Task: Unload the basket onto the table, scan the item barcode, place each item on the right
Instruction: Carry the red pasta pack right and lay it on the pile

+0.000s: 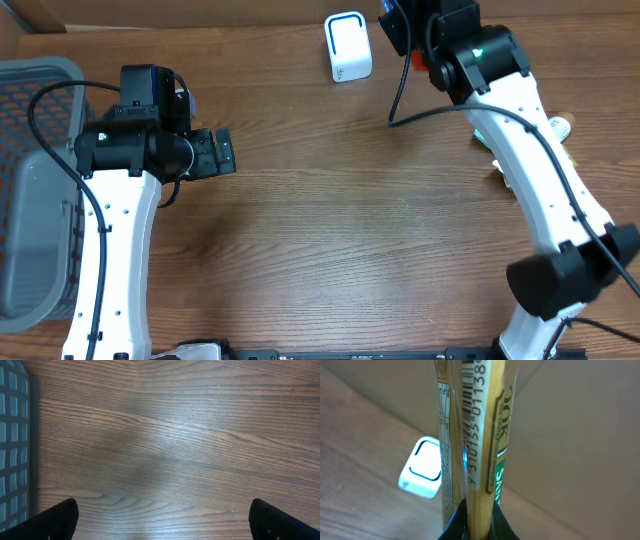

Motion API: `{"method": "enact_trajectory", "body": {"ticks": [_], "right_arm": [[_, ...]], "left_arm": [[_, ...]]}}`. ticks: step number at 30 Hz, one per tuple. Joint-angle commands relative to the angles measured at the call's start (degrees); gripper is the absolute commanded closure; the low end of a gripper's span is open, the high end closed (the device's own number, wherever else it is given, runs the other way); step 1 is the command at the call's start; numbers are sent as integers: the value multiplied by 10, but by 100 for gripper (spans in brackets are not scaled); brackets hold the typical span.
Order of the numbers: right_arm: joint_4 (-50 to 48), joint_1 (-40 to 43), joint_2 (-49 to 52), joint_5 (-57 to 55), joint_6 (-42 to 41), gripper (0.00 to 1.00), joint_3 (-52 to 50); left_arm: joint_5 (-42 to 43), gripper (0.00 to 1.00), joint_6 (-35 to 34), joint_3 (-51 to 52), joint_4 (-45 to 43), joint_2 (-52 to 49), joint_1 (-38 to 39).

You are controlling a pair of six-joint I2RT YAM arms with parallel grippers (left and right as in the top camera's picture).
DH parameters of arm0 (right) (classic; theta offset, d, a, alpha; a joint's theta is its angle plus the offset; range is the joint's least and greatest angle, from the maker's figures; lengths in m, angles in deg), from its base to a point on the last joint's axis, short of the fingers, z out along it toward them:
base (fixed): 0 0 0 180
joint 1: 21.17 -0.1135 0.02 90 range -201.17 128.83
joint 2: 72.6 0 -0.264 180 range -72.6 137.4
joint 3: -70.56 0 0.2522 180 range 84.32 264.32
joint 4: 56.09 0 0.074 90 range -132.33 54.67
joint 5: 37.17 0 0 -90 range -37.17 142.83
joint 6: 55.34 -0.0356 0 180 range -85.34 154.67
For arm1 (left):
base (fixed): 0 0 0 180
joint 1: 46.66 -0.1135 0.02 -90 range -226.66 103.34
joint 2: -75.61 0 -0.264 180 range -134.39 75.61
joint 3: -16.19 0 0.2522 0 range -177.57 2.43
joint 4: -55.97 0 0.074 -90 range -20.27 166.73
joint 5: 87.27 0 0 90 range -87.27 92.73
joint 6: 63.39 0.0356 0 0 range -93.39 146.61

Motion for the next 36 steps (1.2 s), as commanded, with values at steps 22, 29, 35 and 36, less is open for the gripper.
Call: {"method": "enact_trajectory", "body": {"ticks": [22,29,35,36], "right_arm": [[-220,27,101,162,-151,96,6],[10,106,-6,180,-403,96,6],[213,222,-14,217,-493,96,-8],[229,239,-10,220,-497,96,-21]], "left_arm": [[-3,0,-5,0,-1,3,2],[-4,0,-5,0,-1,3,2],[-3,1,-5,0,-1,3,2],[-3,1,-5,0,-1,3,2]]}}
